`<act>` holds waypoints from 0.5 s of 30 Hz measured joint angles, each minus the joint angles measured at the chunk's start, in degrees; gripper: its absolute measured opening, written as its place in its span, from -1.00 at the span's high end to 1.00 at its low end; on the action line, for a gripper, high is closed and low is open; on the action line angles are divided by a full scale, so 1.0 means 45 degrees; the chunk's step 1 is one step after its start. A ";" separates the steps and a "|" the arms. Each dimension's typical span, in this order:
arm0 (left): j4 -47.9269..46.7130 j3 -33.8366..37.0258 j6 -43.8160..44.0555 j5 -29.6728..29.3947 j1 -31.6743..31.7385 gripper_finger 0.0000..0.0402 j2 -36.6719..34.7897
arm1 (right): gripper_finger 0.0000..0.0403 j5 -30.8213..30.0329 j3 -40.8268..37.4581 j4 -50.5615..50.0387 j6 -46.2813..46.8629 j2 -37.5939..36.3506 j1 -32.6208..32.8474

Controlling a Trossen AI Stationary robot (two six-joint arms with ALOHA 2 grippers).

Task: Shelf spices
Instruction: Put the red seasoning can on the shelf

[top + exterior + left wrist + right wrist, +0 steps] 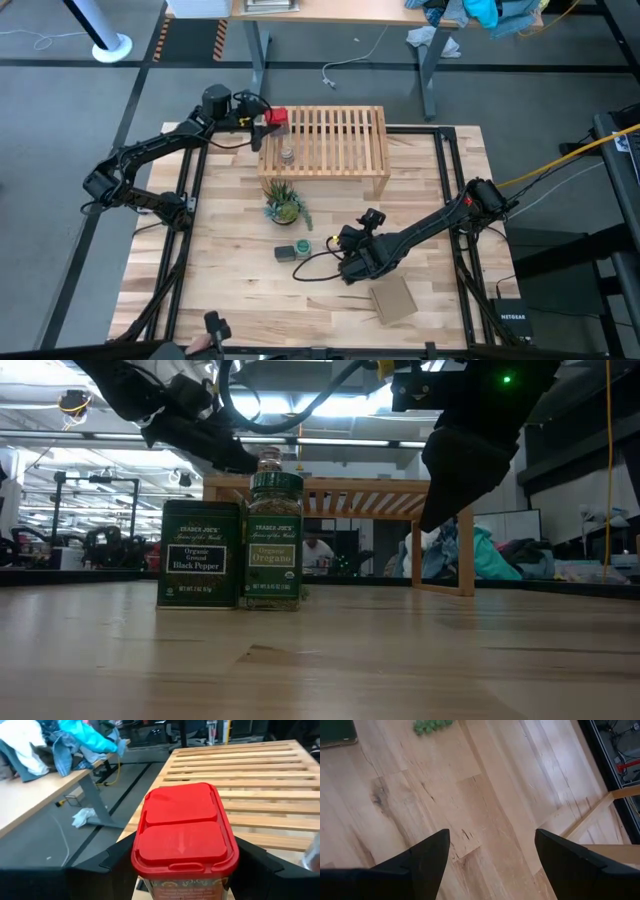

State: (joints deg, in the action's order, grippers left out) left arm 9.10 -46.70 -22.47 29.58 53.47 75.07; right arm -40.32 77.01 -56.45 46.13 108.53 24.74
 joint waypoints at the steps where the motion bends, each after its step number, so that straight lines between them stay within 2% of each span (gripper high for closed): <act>1: 0.0004 0.0000 -0.0086 -0.0041 0.0000 -0.20 0.0000 | -0.48 0.0000 0.0000 0.0000 0.0022 0.0000 0.0002; 15: 0.0143 0.0006 -0.0084 -0.0066 -0.0586 -0.20 0.0000 | -0.48 0.0005 0.0000 -0.0010 0.0025 0.0000 -0.0002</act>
State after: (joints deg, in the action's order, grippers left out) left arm 9.75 -46.67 -22.85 29.28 50.83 75.07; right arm -40.29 77.01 -56.49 46.24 108.53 24.73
